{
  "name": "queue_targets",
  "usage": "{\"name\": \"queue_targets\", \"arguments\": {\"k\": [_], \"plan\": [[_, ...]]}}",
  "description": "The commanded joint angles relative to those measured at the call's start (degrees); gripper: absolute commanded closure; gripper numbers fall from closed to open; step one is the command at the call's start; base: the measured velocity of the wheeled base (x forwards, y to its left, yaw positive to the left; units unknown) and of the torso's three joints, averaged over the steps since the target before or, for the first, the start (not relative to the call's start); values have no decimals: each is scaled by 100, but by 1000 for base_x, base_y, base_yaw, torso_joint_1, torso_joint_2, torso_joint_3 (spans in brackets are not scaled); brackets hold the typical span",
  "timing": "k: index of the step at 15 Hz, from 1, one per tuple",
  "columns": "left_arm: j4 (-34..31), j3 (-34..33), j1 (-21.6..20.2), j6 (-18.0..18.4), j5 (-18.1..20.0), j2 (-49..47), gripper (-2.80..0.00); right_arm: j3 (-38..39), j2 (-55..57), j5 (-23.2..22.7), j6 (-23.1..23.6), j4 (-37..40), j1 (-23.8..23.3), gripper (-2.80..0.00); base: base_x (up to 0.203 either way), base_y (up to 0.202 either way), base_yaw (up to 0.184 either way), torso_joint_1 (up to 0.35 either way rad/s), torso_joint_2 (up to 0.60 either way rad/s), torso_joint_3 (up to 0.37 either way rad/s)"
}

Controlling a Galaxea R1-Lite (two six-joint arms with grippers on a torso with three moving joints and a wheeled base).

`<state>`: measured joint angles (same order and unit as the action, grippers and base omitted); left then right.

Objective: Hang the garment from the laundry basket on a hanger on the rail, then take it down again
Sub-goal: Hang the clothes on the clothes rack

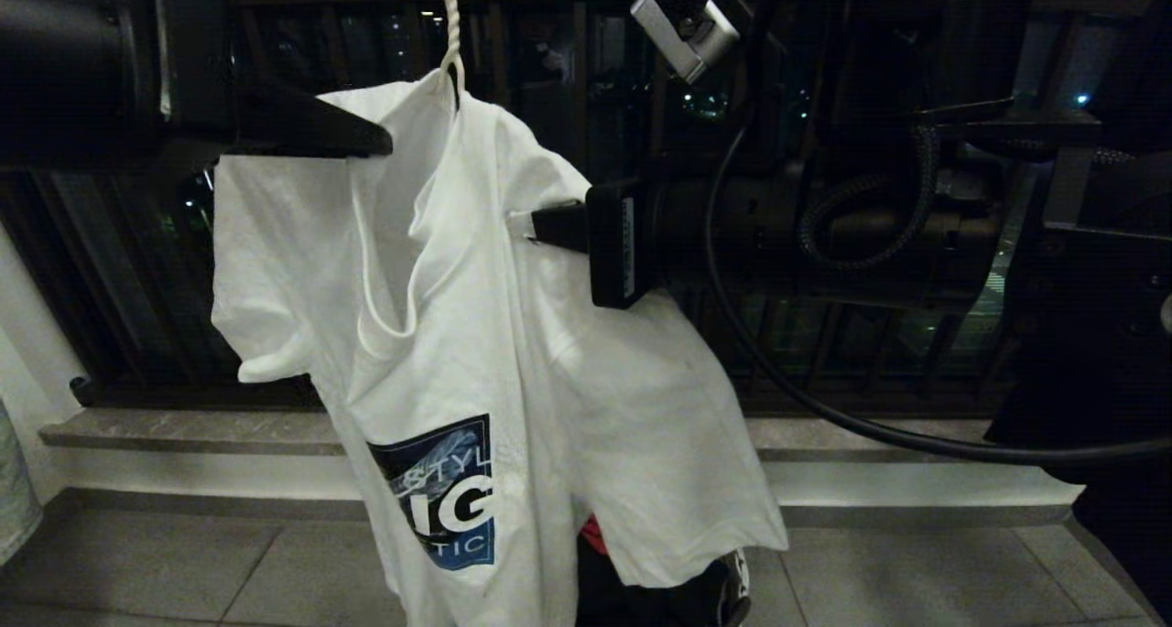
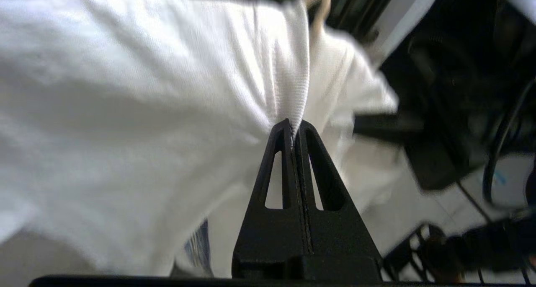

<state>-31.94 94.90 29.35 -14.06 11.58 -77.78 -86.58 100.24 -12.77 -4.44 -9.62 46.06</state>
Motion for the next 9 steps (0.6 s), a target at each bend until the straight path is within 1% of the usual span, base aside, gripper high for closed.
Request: {"name": "queue_targets", "arguments": {"k": [1,2,3,7,9], "plan": [[-164,10,0,-18,12,78,0,1,-22,-6,-5,-5,9,0,0,0,0,0,0,0],[-164,58,0,-18,11,57,0,1,-39,-6,-5,-5,9,0,0,0,0,0,0,0],[-164,114,0,-21,19,28,-280,1,-58,-6,-5,-5,9,0,0,0,0,0,0,0],[-222,53,25,-18,46,262,-280,18,-137,-6,-5,39,9,0,0,0,0,0,0,0],[-515,19,19,17,5,557,-280,90,-218,-6,-5,39,9,0,0,0,0,0,0,0]]}}
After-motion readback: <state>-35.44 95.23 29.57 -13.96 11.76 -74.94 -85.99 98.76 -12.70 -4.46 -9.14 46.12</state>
